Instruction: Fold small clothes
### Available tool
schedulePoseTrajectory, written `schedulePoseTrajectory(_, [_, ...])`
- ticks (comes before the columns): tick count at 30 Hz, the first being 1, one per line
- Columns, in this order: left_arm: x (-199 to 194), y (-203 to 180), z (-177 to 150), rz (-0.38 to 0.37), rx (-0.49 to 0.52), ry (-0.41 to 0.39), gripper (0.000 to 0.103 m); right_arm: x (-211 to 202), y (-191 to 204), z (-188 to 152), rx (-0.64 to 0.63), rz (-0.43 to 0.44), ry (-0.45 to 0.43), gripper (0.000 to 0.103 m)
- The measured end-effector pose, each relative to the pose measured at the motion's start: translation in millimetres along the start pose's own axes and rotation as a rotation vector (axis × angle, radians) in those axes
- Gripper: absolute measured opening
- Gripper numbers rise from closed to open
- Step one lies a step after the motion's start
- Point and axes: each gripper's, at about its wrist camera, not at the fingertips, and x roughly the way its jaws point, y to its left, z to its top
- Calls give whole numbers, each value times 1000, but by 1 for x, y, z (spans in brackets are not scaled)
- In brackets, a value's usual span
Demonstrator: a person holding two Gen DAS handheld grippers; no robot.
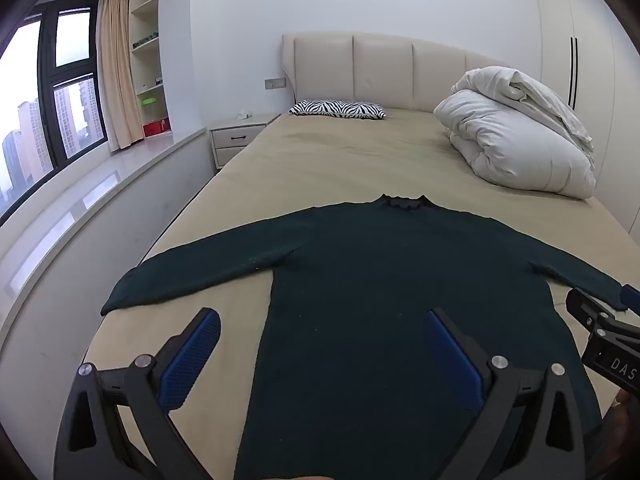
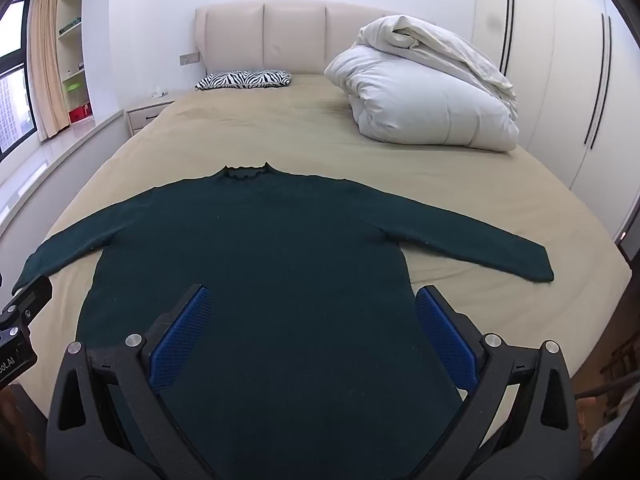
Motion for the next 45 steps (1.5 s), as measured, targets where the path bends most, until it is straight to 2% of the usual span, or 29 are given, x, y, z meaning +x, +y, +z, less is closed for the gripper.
schedulePoseTrajectory(45, [-1, 4, 2, 2, -3, -3, 103, 11, 11, 1, -5, 1, 10, 103])
